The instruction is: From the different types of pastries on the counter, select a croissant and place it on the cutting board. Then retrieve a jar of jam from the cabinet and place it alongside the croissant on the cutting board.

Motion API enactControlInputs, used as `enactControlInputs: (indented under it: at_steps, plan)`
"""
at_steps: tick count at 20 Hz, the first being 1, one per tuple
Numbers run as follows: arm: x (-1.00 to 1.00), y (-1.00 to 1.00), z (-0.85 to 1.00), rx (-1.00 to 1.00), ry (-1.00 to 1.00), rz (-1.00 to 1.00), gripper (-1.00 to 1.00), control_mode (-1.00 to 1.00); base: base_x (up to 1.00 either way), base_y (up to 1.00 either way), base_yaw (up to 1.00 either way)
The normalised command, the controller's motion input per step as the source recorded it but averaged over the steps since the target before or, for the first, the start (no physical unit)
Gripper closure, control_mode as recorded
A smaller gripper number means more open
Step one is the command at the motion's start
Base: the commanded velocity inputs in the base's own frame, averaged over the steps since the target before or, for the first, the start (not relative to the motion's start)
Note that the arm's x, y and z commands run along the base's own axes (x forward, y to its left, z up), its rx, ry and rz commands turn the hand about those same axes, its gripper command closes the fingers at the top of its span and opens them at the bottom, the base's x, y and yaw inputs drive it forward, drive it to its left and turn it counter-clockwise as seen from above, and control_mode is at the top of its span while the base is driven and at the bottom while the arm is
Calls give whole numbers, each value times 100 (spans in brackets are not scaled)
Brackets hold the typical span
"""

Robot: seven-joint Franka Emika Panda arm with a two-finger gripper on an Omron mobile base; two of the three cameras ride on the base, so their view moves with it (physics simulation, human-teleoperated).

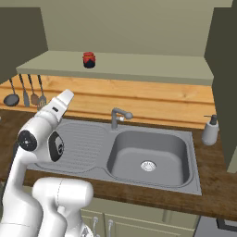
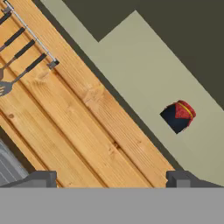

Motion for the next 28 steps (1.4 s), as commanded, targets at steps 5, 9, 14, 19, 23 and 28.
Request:
enactControlInputs:
  at_steps: [5, 9, 14, 19, 23, 28]
  plan:
    - [-39, -5, 12, 30, -2, -14, -100, -100, 0, 0, 0]
    - [-61, -18, 6, 32, 0, -7, -100, -100, 0, 0, 0]
    - [-57, -18, 11, 34, -5, -4, -100, -100, 0, 0, 0]
    - [-14, -8, 14, 27, -10, 0, -100, -100, 0, 0, 0]
    - [10, 0, 28, 17, -16, 4, -100, -100, 0, 0, 0]
    - [-1, -4, 51, 16, -8, 1, -100, -100, 0, 0, 0]
